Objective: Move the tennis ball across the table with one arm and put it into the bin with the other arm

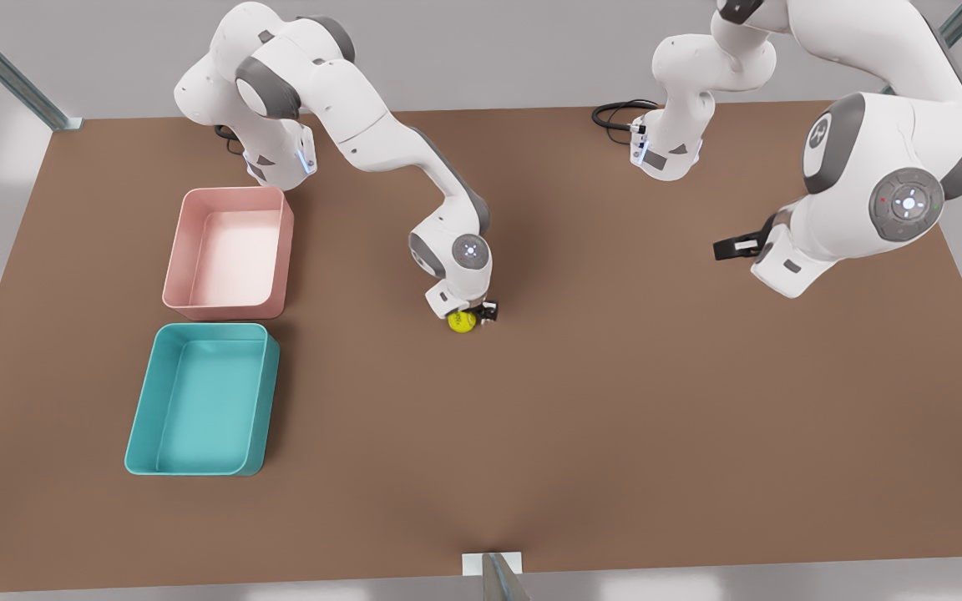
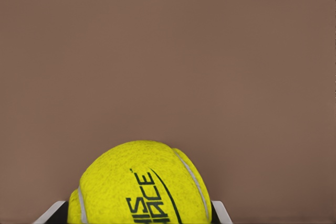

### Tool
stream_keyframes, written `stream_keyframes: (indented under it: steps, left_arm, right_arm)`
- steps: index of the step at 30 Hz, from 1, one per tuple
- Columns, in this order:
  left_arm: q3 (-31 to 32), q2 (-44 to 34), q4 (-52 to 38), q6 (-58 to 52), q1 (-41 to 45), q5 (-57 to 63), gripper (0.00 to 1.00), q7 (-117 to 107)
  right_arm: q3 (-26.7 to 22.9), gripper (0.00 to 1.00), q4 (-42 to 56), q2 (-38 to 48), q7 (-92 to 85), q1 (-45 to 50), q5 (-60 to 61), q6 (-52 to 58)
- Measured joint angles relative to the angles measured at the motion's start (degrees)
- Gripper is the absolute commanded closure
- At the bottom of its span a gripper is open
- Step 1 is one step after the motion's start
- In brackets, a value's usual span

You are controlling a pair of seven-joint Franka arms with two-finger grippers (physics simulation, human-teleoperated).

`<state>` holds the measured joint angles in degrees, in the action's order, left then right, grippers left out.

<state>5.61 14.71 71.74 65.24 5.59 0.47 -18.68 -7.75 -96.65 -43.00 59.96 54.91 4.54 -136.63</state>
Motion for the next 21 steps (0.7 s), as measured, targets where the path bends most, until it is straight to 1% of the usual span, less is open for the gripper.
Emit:
stream_keyframes:
  steps: [1, 2, 3, 8, 10, 13, 16, 18, 21]
  left_arm:
    - [0.00, 0.02, -0.04, 0.02, -0.06, -0.01, 0.00, -0.04]
    - [0.00, 0.03, -0.06, 0.03, -0.11, -0.02, 0.00, -0.07]
    - [0.00, 0.03, -0.07, 0.04, -0.14, -0.05, 0.00, -0.10]
    - [-0.03, 0.44, -0.08, 0.21, -0.23, -0.30, 0.00, -0.22]
    - [-0.01, 0.47, -0.08, 0.27, -0.15, -0.38, 0.00, -0.26]
    - [-0.04, 0.47, -0.08, 0.32, -0.26, -0.45, 0.00, -0.31]
    - [-0.05, 1.04, -0.08, 0.38, -0.39, -0.50, 0.00, -0.35]
    - [-0.02, 1.21, -0.08, 0.42, -0.29, -0.71, 0.00, -0.38]
    - [-0.01, 1.26, -0.08, 0.37, -0.20, -1.12, 0.00, -0.45]
  right_arm:
    - [-0.01, 0.08, -0.07, 0.02, 0.11, -0.03, 0.00, -0.09]
    - [0.00, 0.20, -0.09, 0.03, 0.21, -0.05, 0.01, -0.21]
    - [0.01, 0.26, -0.06, 0.04, 0.30, -0.06, 0.02, -0.32]
    - [0.03, 0.26, 0.52, 1.36, 0.62, -1.28, 0.11, -0.69]
    - [0.03, 0.26, 0.80, 2.87, 0.67, -3.23, 0.10, -0.63]
    - [-0.06, 0.26, 1.05, 5.36, -0.19, -8.38, -1.78, -0.38]
    - [-0.71, 0.25, 1.09, 8.93, -3.86, -15.68, -3.58, 1.76]
    - [-3.58, 0.25, 1.86, 10.33, -7.56, -18.81, -4.17, 4.23]
    - [-11.72, 0.25, 2.78, 10.93, -14.60, -19.87, -4.64, 7.47]
